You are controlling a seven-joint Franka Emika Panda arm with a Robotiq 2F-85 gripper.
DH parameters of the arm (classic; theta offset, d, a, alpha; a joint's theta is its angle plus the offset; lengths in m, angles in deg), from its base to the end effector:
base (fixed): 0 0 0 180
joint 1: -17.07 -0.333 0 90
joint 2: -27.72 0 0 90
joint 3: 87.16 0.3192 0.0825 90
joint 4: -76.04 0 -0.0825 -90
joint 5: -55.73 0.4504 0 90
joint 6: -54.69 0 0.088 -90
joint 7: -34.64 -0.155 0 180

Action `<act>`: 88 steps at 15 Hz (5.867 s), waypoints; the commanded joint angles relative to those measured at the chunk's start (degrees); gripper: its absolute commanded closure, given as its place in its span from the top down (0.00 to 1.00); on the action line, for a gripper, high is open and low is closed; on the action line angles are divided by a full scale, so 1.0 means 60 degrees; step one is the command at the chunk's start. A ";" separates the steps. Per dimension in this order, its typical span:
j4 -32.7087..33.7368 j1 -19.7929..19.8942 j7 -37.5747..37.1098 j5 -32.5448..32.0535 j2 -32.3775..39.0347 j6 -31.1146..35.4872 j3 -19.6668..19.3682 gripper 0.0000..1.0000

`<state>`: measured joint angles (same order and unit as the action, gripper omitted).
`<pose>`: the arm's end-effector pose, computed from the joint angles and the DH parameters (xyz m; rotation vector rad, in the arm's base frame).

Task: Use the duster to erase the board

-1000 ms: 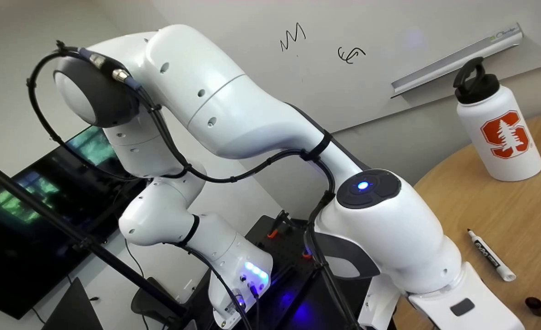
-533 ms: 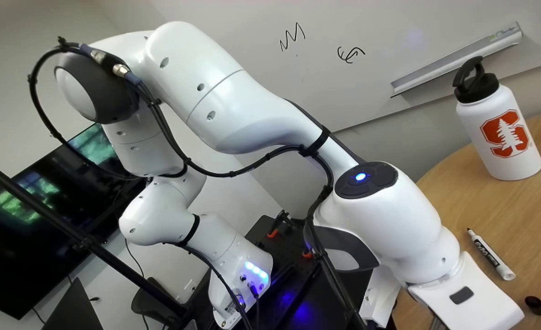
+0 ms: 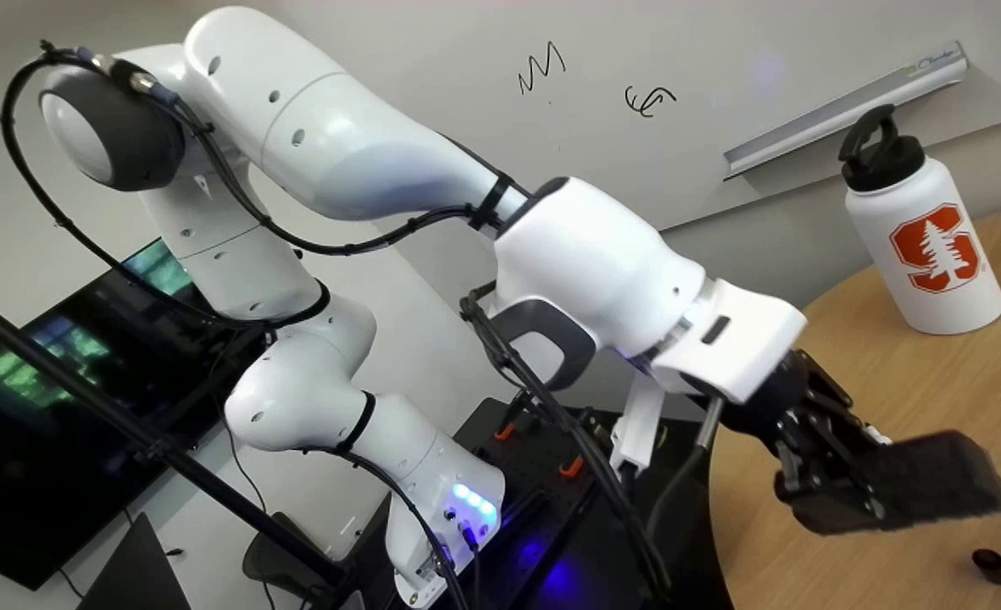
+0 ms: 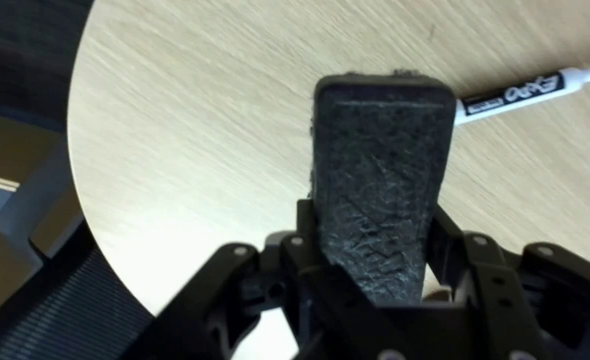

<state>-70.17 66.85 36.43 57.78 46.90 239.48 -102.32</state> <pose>0.2013 -0.4730 0.0822 2.4315 -1.5060 0.3610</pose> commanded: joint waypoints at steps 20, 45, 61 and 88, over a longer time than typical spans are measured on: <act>-0.2171 -0.1528 -0.5714 -0.8494 -0.4019 0.2382 0.1880 0.28; -0.0245 -1.1127 -0.4615 -1.0579 -0.8276 0.2250 -0.3791 0.28; 0.0737 -1.5958 0.2798 -0.8051 -1.0866 0.2213 -0.8159 0.28; 0.4976 -2.0701 0.4952 -0.8810 -1.3570 0.2212 -1.3550 0.53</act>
<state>-40.36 -57.42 66.84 5.40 -34.78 252.75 -183.53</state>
